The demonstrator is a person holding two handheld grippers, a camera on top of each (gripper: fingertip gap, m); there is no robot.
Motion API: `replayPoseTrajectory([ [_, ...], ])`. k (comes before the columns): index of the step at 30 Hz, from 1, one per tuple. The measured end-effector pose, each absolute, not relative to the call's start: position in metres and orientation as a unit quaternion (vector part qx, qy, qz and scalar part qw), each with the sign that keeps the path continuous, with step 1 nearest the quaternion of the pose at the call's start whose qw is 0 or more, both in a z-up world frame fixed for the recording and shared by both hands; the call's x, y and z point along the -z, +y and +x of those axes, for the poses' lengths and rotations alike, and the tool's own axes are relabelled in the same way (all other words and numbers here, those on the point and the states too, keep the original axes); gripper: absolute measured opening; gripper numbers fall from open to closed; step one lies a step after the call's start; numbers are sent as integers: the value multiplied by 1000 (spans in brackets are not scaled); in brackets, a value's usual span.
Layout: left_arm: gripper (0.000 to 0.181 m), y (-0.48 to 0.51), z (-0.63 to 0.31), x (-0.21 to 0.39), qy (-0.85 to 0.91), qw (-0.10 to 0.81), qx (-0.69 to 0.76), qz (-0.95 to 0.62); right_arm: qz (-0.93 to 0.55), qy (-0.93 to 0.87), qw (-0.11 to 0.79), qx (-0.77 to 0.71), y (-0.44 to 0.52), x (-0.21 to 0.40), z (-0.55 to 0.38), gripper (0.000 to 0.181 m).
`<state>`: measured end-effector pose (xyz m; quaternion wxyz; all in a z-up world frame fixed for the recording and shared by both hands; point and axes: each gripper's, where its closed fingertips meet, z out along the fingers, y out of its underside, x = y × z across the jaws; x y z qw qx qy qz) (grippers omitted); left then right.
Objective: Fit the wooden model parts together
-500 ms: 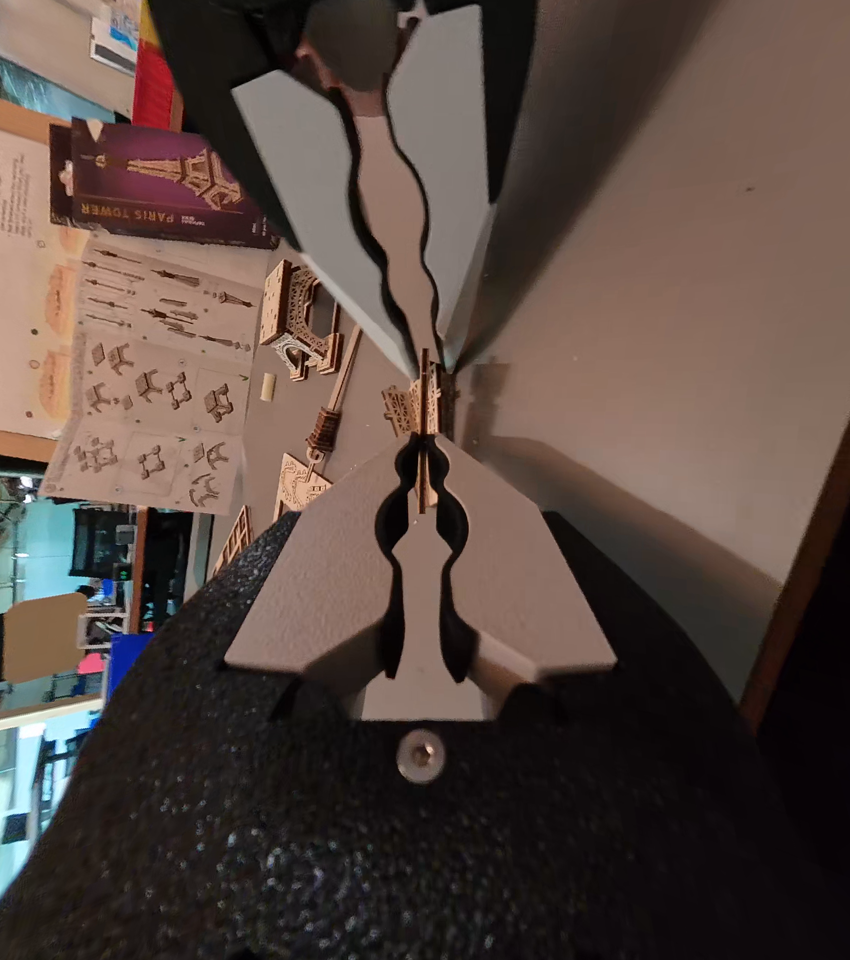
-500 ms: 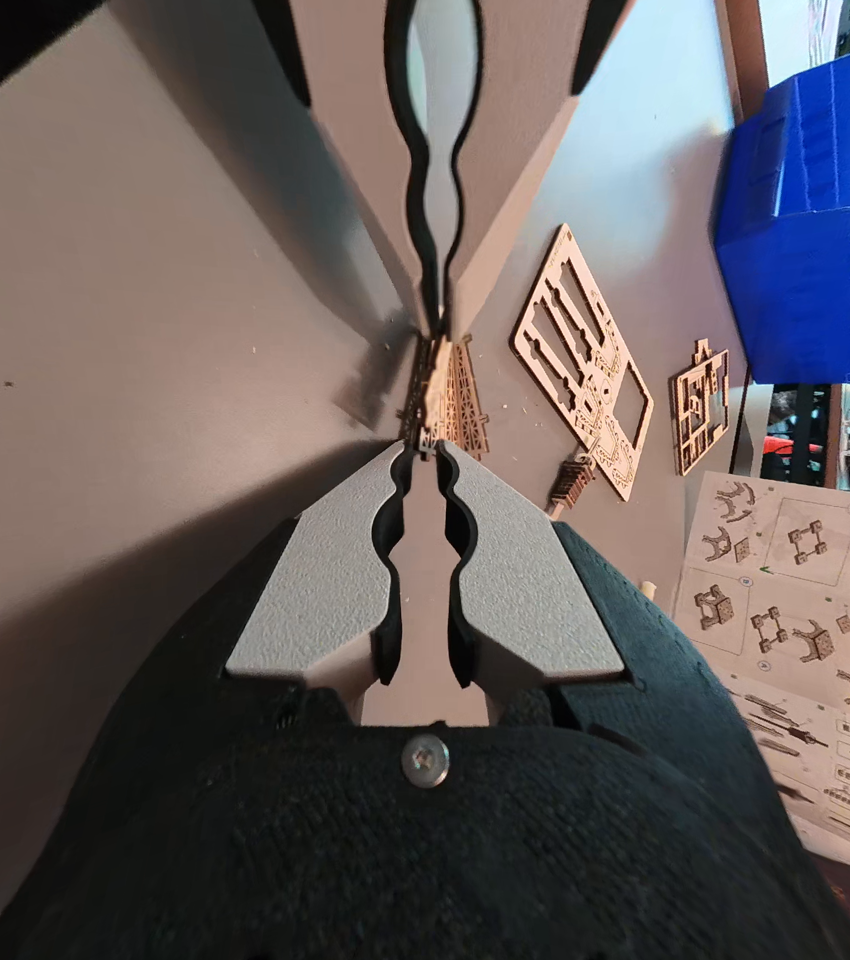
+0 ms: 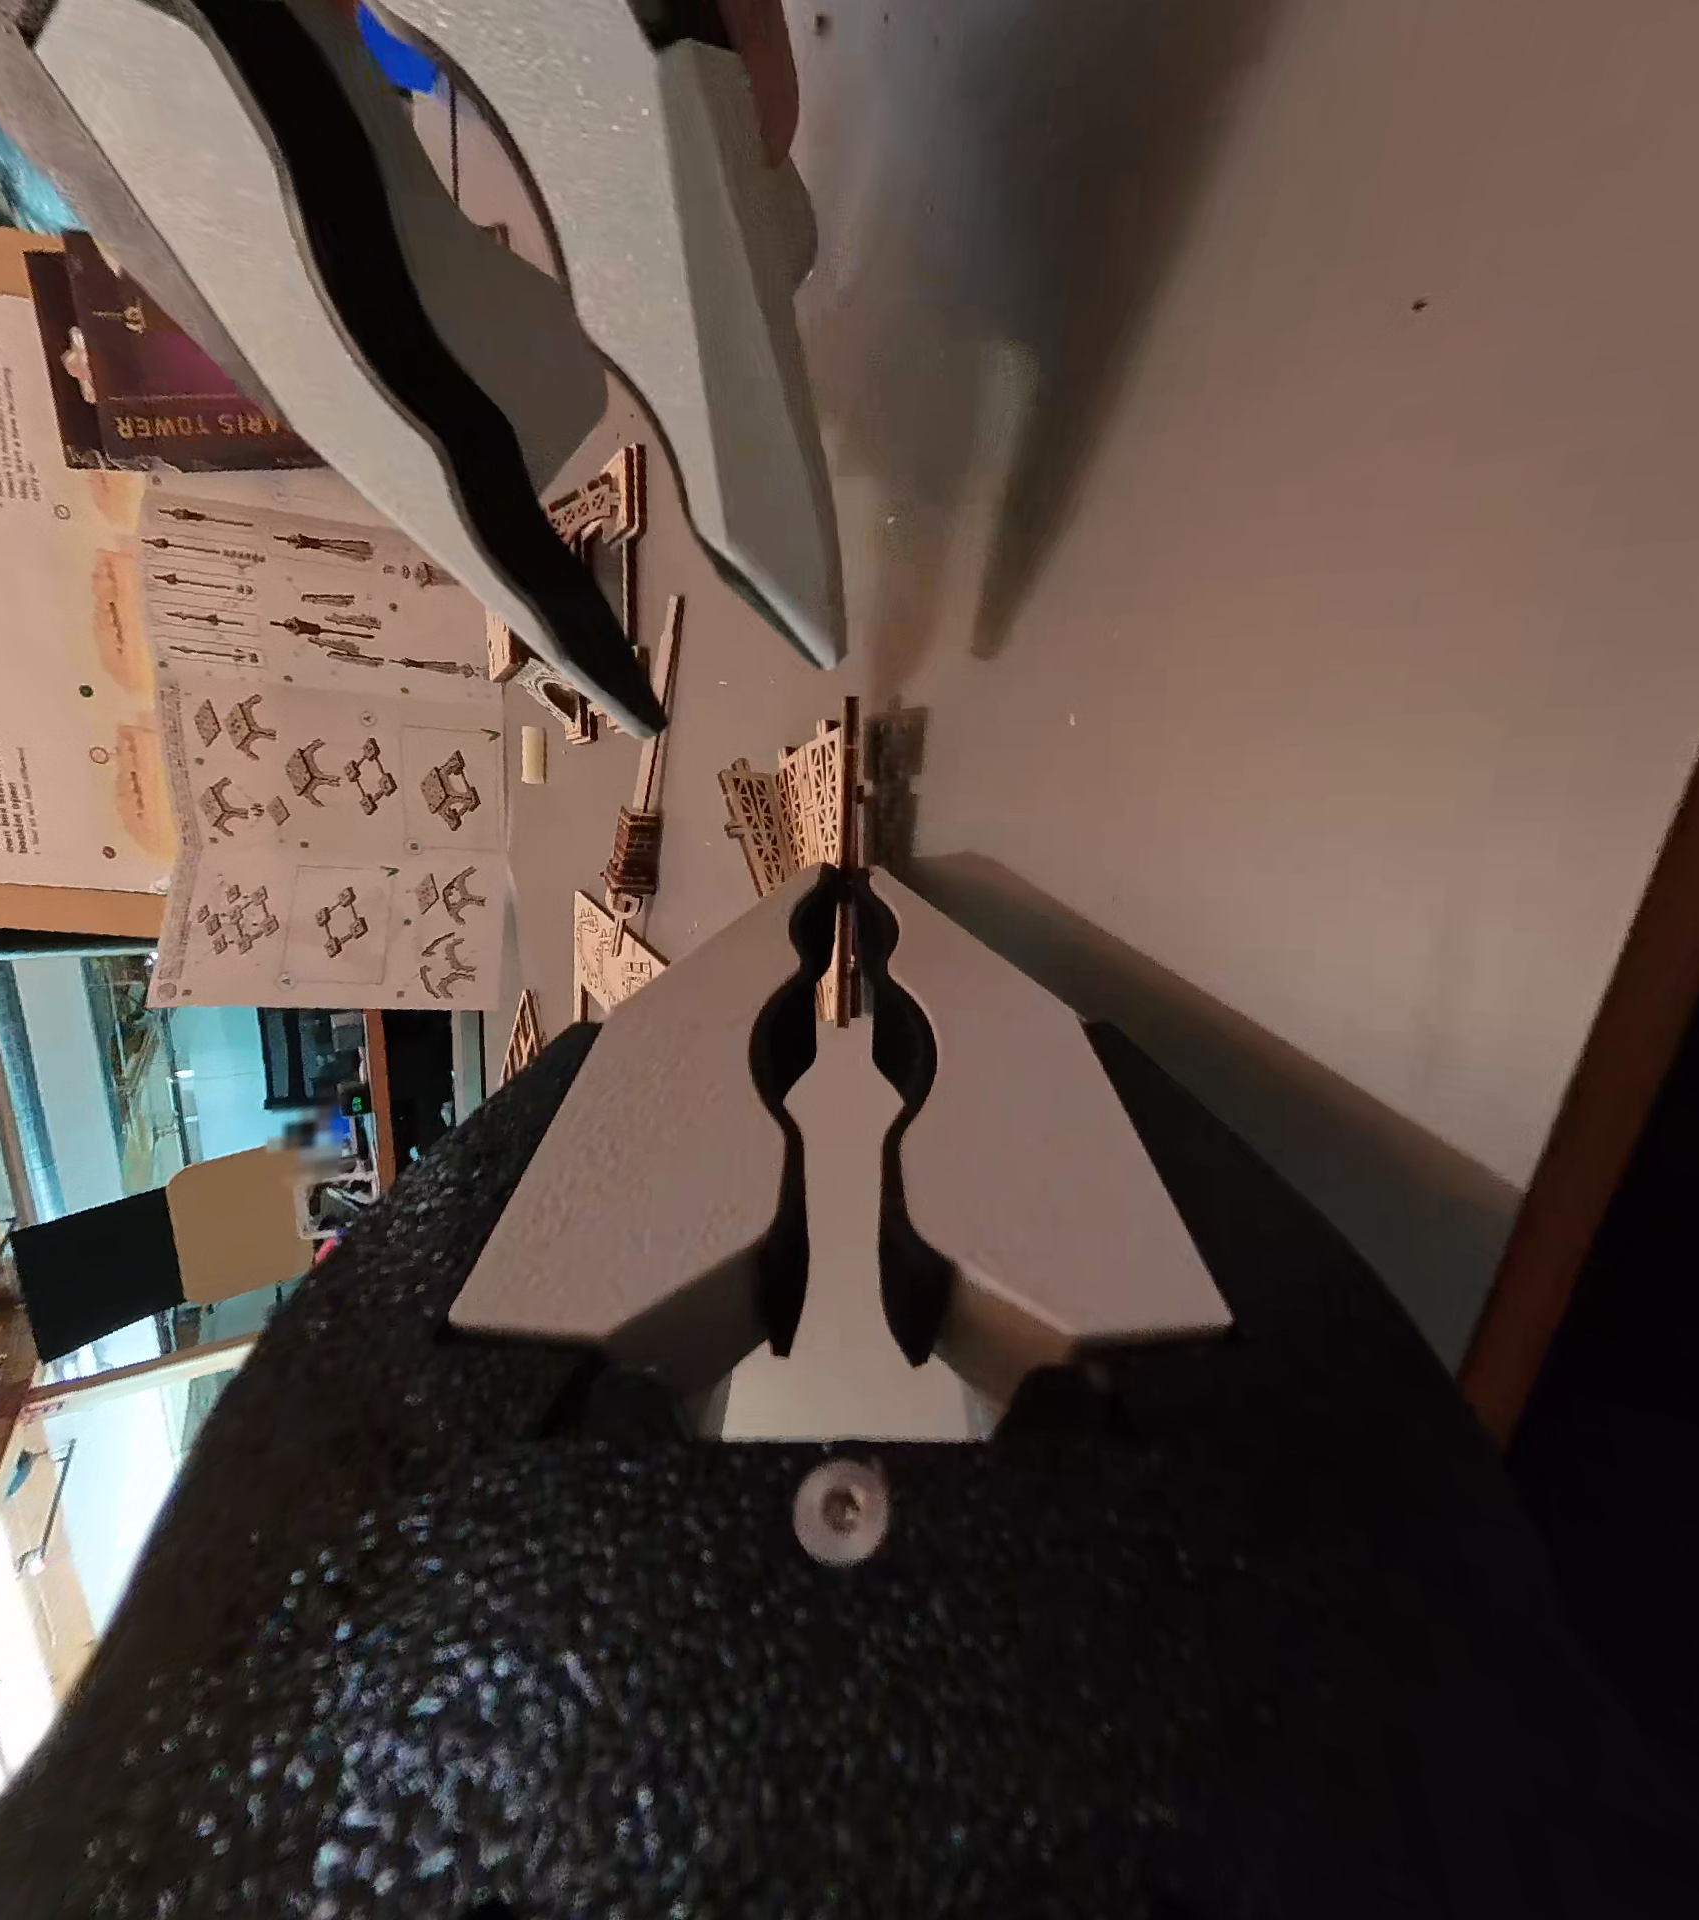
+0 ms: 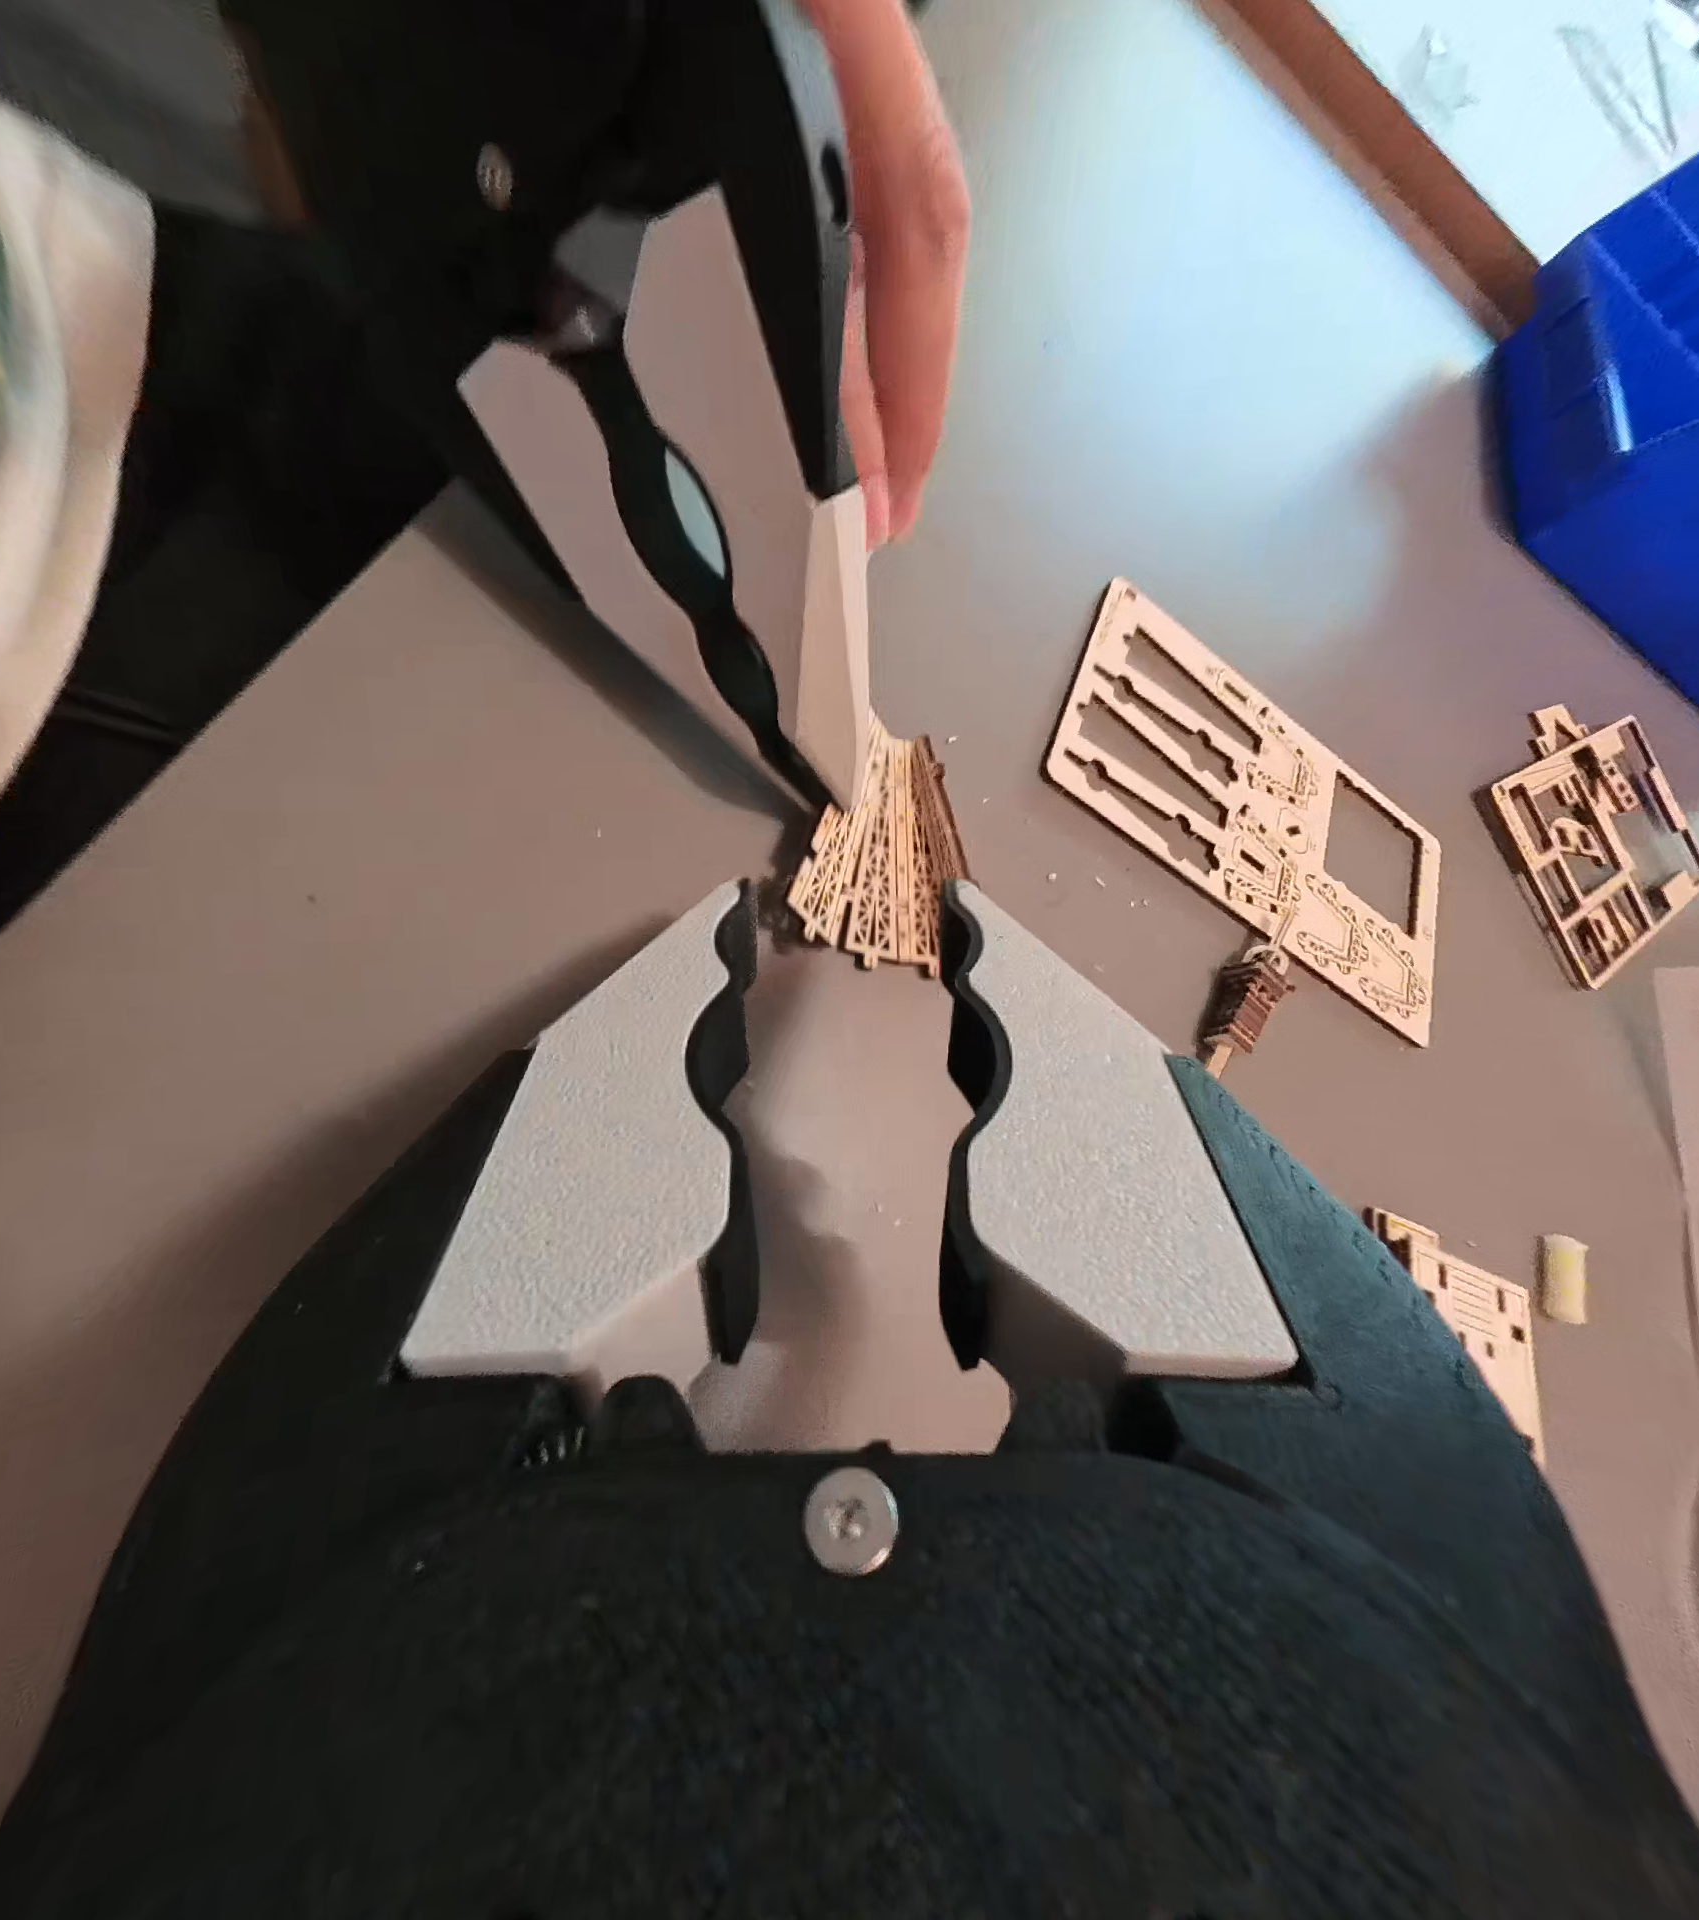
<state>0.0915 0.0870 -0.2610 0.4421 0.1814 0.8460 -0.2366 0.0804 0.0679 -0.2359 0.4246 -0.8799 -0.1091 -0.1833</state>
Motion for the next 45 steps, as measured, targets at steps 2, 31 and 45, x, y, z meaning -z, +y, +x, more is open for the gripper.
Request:
replayPoseTrajectory([
  [2, 1, 87, 92, 261, 853, 438, 226, 170, -877, -102, 437, 173, 73, 235, 79, 33],
  [31, 1, 91, 100, 259, 863, 455, 167, 144, -896, -101, 404, 157, 74, 260, 81, 22],
  [45, 1, 93, 104, 259, 880, 424, 182, 115, -887, -144, 350, 265, 73, 258, 98, 4],
])
